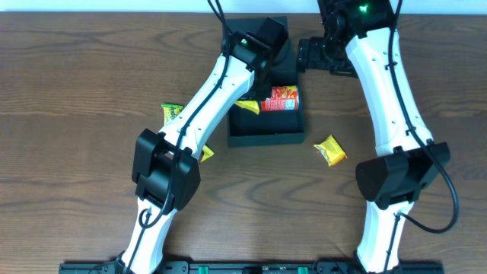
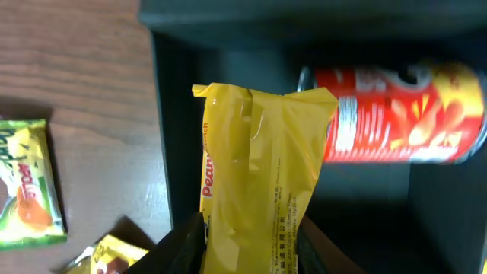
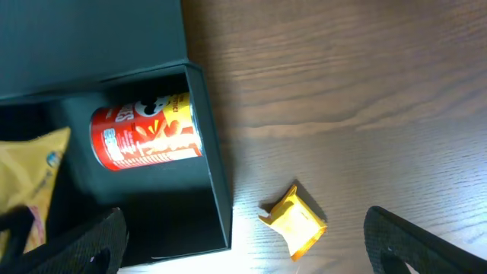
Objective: Pack container
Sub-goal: 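Carry the yellow pouch with the left gripper into the box, then release the pouch beside the can and pull the left arm back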
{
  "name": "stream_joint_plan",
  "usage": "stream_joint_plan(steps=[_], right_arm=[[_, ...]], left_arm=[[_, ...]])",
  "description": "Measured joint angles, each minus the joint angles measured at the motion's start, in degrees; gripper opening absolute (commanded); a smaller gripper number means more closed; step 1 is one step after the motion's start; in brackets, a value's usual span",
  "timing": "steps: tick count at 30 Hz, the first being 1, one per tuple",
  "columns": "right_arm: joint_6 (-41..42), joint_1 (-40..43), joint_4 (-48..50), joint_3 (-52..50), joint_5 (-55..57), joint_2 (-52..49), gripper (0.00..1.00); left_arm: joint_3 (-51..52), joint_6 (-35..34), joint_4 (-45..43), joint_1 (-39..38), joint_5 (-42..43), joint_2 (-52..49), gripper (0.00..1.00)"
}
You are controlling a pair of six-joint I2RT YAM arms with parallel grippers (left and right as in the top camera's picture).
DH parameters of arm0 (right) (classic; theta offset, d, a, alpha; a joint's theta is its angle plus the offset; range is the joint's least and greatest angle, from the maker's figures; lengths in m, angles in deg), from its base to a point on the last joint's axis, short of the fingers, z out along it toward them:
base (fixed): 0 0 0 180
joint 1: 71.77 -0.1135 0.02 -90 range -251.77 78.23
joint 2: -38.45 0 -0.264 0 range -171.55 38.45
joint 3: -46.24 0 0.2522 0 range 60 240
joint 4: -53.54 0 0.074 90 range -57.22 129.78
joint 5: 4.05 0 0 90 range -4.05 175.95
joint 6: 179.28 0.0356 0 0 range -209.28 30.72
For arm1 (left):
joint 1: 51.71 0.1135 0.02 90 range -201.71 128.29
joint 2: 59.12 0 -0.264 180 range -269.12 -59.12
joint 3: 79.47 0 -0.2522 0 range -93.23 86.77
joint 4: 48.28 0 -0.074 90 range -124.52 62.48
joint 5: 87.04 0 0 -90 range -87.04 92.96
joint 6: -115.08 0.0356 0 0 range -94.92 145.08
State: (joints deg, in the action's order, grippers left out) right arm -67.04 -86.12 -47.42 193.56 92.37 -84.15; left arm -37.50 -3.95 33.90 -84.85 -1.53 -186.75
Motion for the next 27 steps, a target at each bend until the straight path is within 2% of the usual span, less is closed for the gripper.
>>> stream_joint_plan(steps=[12, 18, 24, 25, 27], right_arm=[[-0.61, 0.00, -0.92, 0.00, 0.00, 0.00, 0.99], [-0.68, 0.00, -1.97, 0.00, 0.00, 0.00, 0.99], [-1.92, 0.00, -3.96, 0.00, 0.02, 0.00, 0.99], [-2.10, 0.02, -4.61, 0.00, 0.00, 0.00, 0.99], [-2.27, 0.11, -5.68, 0.00, 0.00, 0.07, 0.99]], left_arm=[[-0.09, -4.09, -2.51, 0.04, -2.03, 0.00, 0.40], [-0.11, -3.69, -2.38, 0.13, -4.90, 0.00, 0.47], [-1.90, -1.22, 6.60, 2.03, -6.32, 0.39, 0.39], [-1.95, -0.92, 8.52, 2.73, -6.45, 1.05, 0.34], [-1.95, -1.14, 12.81, 4.59, -7.19, 3.50, 0.34]])
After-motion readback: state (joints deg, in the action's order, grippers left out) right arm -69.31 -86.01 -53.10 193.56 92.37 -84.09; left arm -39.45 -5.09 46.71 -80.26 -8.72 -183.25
